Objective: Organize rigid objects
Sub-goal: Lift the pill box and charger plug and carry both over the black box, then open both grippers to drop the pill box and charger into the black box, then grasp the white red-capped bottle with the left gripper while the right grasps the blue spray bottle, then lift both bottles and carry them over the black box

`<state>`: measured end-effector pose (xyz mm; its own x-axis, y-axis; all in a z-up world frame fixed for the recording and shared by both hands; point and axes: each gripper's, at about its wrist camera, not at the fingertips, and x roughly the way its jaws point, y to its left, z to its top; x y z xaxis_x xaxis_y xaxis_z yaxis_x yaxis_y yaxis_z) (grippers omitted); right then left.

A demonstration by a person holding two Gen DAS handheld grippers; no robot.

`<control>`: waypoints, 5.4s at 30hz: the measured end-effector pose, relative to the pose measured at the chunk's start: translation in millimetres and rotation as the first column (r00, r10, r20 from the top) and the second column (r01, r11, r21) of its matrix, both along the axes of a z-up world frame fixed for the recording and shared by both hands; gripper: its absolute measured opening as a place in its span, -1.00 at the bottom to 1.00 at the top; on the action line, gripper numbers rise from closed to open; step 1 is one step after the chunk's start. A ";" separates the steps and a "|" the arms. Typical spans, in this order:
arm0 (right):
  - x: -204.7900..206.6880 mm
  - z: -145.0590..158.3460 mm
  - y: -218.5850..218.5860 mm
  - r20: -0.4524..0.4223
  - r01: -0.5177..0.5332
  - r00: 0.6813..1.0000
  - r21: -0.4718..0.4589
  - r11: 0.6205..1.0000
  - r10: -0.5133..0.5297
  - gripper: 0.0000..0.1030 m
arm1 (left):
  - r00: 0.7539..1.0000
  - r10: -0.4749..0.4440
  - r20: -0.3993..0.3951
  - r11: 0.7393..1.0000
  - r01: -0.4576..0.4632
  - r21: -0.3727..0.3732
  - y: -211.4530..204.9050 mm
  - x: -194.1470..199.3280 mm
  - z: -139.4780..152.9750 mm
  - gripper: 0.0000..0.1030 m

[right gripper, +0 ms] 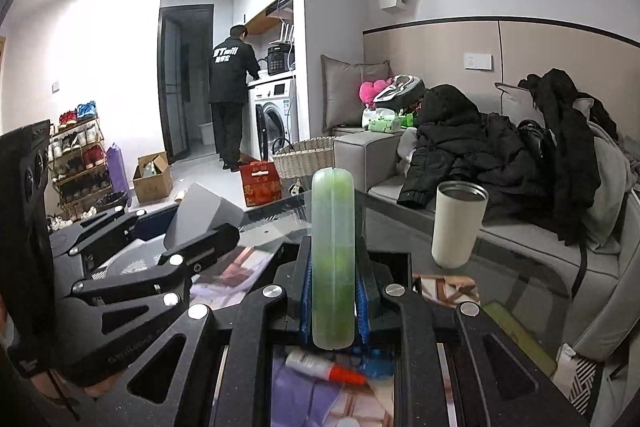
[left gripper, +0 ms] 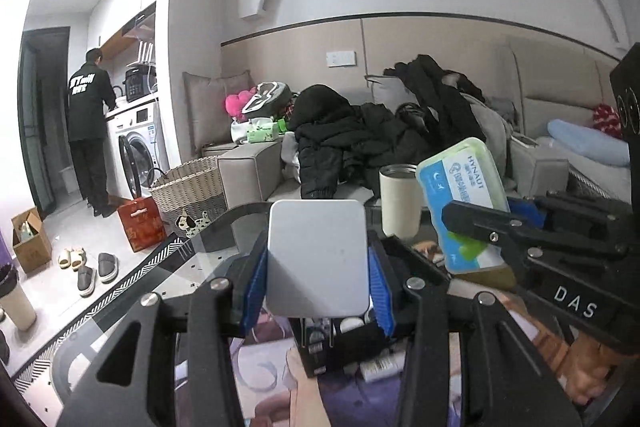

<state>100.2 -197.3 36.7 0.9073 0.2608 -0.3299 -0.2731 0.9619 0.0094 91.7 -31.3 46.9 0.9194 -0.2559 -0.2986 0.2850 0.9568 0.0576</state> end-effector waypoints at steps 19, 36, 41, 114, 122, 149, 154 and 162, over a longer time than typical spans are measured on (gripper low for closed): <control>144.9 -34.0 -0.8 -0.308 0.088 0.947 -0.044 0.995 -0.097 -0.67 | 0.952 0.047 -0.303 0.998 -0.057 -0.023 -9.9 124.7 -30.1 -0.16; 174.4 -84.9 -12.7 -0.517 0.093 0.844 -0.120 0.988 -0.142 -0.67 | 0.844 0.027 -0.536 0.999 -0.004 0.044 -35.5 151.6 -73.1 -0.16; 174.8 -88.6 -12.1 -0.524 0.078 0.842 -0.114 0.990 -0.127 -0.67 | 0.840 0.018 -0.542 1.000 -0.001 0.030 -31.0 149.9 -73.4 -0.16; 89.7 -143.2 -13.0 -0.695 -0.136 0.712 0.004 0.991 0.100 -0.36 | 0.748 -0.090 -0.658 0.977 0.195 0.088 -32.3 54.9 -109.2 0.08; 82.0 -143.8 -7.3 -0.690 -0.148 0.719 -0.035 0.988 0.084 -0.40 | 0.745 -0.099 -0.660 0.977 0.197 0.076 -36.1 58.5 -107.9 0.08; 79.5 -146.8 -13.3 -0.671 -0.120 0.741 -0.090 0.989 0.029 -0.38 | 0.722 -0.063 -0.689 0.969 0.208 0.130 -41.4 64.9 -123.5 -0.62; 80.1 -146.7 -6.1 -0.673 -0.126 0.739 -0.086 0.988 0.036 -0.38 | 0.727 -0.061 -0.684 0.967 0.212 0.139 -35.2 57.4 -124.8 -0.58; 80.2 -150.1 -4.1 -0.663 -0.124 0.748 -0.113 0.986 0.018 -0.37 | 0.728 -0.054 -0.684 0.966 0.212 0.149 -35.7 56.3 -124.5 -0.52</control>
<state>180.4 -201.4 -113.4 0.4315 0.2188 -0.8752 -0.3172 0.9450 0.0798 147.9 -67.1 -77.6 0.4199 -0.2208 -0.8803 0.4474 0.8943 -0.0109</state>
